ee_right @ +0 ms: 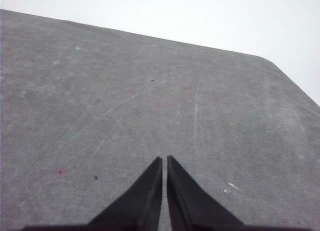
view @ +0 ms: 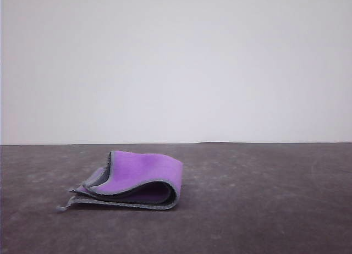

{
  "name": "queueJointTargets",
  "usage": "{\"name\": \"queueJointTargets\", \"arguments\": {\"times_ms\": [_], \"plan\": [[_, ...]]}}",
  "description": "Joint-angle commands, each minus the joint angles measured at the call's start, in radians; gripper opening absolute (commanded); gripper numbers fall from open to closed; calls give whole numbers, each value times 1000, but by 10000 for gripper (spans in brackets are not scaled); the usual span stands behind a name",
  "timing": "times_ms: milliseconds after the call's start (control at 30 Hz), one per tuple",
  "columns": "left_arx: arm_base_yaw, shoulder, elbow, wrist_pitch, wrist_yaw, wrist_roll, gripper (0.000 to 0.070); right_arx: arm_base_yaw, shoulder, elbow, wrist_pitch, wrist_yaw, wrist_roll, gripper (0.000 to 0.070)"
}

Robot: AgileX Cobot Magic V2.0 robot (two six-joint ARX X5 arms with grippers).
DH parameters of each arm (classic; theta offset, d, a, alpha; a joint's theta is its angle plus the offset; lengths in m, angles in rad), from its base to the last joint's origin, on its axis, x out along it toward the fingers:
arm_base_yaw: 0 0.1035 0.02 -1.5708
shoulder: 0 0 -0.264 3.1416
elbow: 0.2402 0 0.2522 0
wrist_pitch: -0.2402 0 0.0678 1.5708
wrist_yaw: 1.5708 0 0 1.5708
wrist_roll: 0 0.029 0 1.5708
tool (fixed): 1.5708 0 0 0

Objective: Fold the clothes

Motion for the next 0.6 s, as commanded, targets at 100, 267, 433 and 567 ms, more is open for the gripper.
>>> {"name": "queueJointTargets", "arguments": {"times_ms": [100,267,433,567], "plan": [[3,-2,-20,-6,-2,-1,16,-1,-2,-5,13,0,-2,10],[3,-2,-20,-6,-2,-1,16,-1,-2,-5,13,0,-2,10],[3,-2,-20,-6,-2,-1,16,-1,-2,-5,13,0,-2,10],[3,-2,-20,-6,-2,-1,16,-1,-2,-5,13,0,-2,10]]}}
